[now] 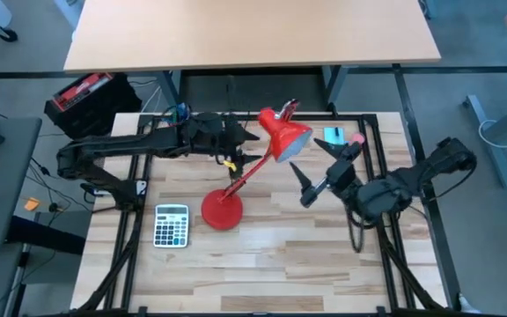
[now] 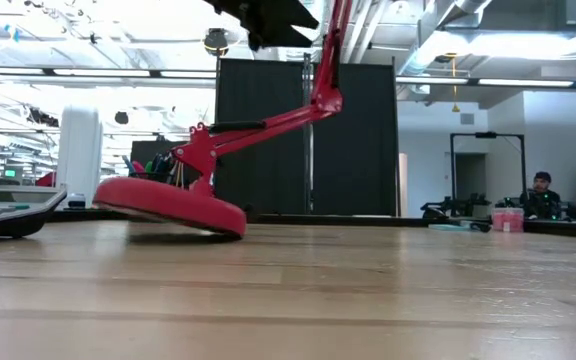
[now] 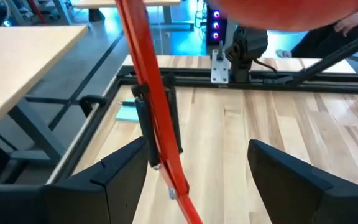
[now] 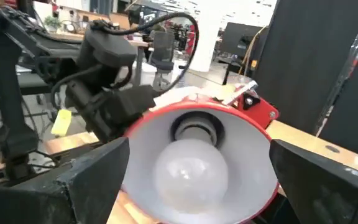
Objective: Screw lightbulb
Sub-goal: Insert the white lightbulb into the red desk lamp
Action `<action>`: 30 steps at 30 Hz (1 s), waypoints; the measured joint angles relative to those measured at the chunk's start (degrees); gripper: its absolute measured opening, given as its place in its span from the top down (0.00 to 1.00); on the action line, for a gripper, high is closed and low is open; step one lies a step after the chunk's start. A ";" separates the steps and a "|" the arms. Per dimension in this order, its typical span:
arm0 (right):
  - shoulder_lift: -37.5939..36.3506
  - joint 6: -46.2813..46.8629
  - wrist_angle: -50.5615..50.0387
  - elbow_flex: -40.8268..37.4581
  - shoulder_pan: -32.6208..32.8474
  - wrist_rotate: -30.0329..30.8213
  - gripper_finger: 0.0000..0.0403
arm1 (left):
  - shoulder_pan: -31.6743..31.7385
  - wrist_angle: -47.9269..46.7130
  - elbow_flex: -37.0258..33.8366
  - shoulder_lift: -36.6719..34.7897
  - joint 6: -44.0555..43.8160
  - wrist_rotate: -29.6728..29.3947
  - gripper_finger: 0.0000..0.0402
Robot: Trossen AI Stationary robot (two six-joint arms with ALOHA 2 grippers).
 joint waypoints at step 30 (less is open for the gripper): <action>-6.13 4.10 -10.13 0.00 5.48 0.48 0.04 | -0.68 19.02 -24.34 7.93 -12.37 -1.64 0.54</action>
